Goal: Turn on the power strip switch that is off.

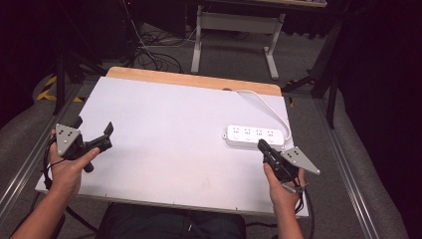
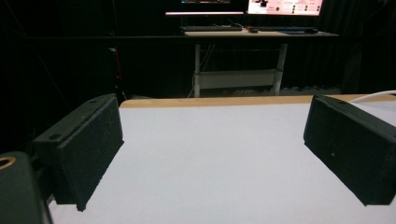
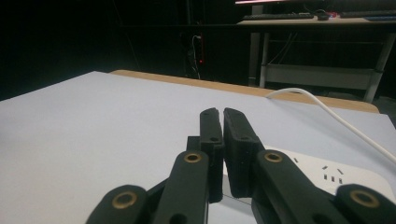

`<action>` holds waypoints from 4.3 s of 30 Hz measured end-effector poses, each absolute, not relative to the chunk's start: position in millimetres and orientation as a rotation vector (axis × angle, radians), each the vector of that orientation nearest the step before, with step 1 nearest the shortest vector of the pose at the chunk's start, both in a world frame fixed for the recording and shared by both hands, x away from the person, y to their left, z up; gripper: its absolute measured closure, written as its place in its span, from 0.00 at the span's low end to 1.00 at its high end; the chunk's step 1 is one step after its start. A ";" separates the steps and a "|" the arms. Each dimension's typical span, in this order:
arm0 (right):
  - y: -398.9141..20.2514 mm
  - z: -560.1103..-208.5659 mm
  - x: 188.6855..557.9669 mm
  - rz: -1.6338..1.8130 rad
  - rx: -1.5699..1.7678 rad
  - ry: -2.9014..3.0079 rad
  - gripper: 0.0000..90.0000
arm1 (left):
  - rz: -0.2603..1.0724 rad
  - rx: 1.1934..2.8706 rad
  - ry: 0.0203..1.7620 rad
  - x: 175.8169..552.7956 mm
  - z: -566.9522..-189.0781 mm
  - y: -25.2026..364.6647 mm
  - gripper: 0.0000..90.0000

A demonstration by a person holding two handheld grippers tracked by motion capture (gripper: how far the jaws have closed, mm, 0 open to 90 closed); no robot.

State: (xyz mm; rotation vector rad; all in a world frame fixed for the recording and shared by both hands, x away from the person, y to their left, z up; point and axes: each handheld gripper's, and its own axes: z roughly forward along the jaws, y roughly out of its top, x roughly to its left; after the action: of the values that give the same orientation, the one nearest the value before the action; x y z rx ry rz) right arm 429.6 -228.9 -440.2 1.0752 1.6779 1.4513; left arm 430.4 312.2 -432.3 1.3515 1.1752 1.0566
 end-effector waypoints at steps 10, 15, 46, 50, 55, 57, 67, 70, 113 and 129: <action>-226.3 -436.7 428.8 1.434 1.112 1.723 1.00 | 1.044 1.354 1.174 430.9 -432.8 311.6 0.06; -225.0 -433.6 430.5 1.424 1.125 1.734 1.00 | 1.046 1.357 1.172 431.4 -432.9 311.3 0.06; -218.4 -425.2 459.2 1.346 1.202 1.803 1.00 | 1.048 1.368 1.176 430.9 -434.8 313.1 0.07; -218.5 -424.8 460.7 1.340 1.204 1.813 1.00 | 1.049 1.372 1.173 431.3 -435.0 313.0 0.07; -219.1 -423.5 465.3 1.331 1.217 1.820 1.00 | 1.047 1.377 1.170 431.3 -435.1 311.9 0.07; -219.0 -424.0 466.7 1.321 1.225 1.825 1.00 | 1.044 1.379 1.171 431.4 -435.2 311.8 0.07; -216.8 -425.4 474.1 1.299 1.250 1.846 1.00 | 1.042 1.383 1.167 431.1 -434.9 311.0 0.08; -214.7 -426.0 476.8 1.284 1.251 1.856 1.00 | 1.041 1.385 1.166 431.2 -435.0 311.2 0.08; -210.1 -435.8 503.4 1.158 1.333 1.945 1.00 | 1.037 1.401 1.150 432.6 -435.8 309.8 0.09; -211.8 -439.3 516.4 1.124 1.385 1.960 1.00 | 1.039 1.405 1.145 432.3 -435.8 309.2 0.09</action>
State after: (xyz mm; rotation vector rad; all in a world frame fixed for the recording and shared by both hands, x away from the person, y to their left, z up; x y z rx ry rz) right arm 516.4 -211.8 -439.3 1.3846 1.9599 1.1241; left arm 432.3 309.2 -435.8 1.4055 1.1452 1.0390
